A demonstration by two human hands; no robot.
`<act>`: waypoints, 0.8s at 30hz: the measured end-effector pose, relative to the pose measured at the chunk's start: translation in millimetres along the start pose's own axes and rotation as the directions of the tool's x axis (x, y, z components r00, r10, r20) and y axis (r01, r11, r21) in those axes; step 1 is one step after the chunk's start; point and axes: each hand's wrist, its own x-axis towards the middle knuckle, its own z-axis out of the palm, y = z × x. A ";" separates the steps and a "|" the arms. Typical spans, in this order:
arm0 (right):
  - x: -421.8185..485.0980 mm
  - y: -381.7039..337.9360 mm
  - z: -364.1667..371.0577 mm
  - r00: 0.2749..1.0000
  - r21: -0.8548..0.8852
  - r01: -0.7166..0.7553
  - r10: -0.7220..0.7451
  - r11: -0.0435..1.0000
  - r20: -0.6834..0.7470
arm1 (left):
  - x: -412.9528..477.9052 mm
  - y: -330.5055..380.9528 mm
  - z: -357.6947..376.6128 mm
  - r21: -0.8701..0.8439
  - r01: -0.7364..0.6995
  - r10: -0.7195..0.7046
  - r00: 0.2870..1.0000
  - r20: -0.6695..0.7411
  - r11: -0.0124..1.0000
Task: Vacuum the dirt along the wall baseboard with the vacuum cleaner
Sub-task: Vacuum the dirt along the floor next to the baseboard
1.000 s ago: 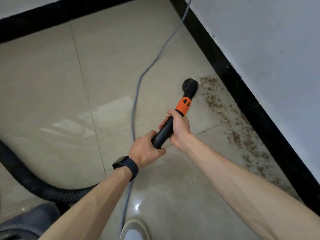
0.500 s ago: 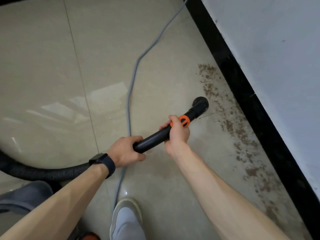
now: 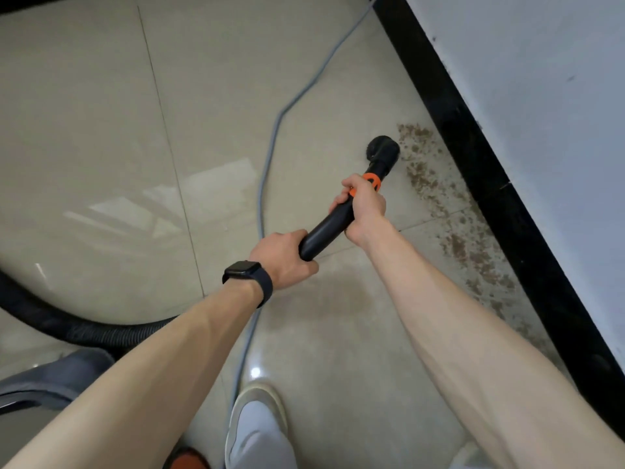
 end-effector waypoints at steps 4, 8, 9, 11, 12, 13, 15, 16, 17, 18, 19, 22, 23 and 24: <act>14.7 -25.7 13.3 0.999 0.084 0.034 -0.034 0.996 0.000 | 28.7 19.4 -21.6 -0.049 0.057 -0.057 0.998 0.012 0.997; 30.4 -34.0 12.6 0.997 0.068 0.075 -0.073 0.995 -0.033 | 41.5 30.7 -10.0 -0.097 0.102 -0.106 0.994 -0.040 0.990; 34.2 -34.7 9.4 0.996 0.067 0.084 -0.082 0.994 -0.044 | 44.1 32.5 -3.8 -0.101 0.103 -0.107 0.993 -0.042 0.990; 40.4 -34.9 2.0 0.994 0.069 0.093 -0.089 0.993 -0.059 | 49.7 33.3 5.5 -0.095 0.093 -0.097 0.995 -0.035 0.991; 42.9 -36.1 -0.7 0.994 0.072 0.095 -0.091 0.993 -0.063 | 53.7 33.4 7.3 -0.089 0.083 -0.087 0.996 -0.034 0.993; 44.9 -37.7 -2.9 0.993 0.075 0.101 -0.096 0.992 -0.068 | 58.0 33.3 8.1 -0.084 0.073 -0.076 0.996 -0.036 0.994; 48.9 -42.1 -4.4 0.992 0.077 0.107 -0.101 0.991 -0.081 | 65.6 33.6 8.0 -0.080 0.057 -0.060 0.997 -0.047 0.995; 50.5 -44.3 -3.8 0.991 0.076 0.111 -0.105 0.991 -0.082 | 69.3 34.2 8.1 -0.081 0.050 -0.054 0.997 -0.055 0.995; 51.9 -46.6 -3.4 0.990 0.073 0.118 -0.112 0.990 -0.082 | 72.4 34.9 8.7 -0.086 0.045 -0.051 0.997 -0.062 0.995; 53.3 -48.1 -3.1 0.989 0.068 0.123 -0.118 0.990 -0.085 | 75.4 35.3 9.7 -0.093 0.042 -0.049 0.996 -0.068 0.995; 54.7 -49.6 -3.3 0.989 0.060 0.125 -0.120 0.990 -0.087 | 78.0 35.6 10.6 -0.100 0.040 -0.047 0.996 -0.072 0.994; 57.9 -54.4 -3.0 0.988 0.047 0.131 -0.126 0.990 -0.093 | 85.2 37.5 12.1 -0.115 0.035 -0.042 0.997 -0.065 0.993; 59.3 -56.1 -2.6 0.985 0.035 0.140 -0.136 0.990 -0.105 | 87.1 38.2 11.9 -0.124 0.032 -0.040 0.998 -0.057 0.992; 60.8 -57.9 -2.0 0.982 0.021 0.150 -0.147 0.988 -0.121 | 88.9 39.1 11.4 -0.135 0.031 -0.038 0.998 -0.050 0.990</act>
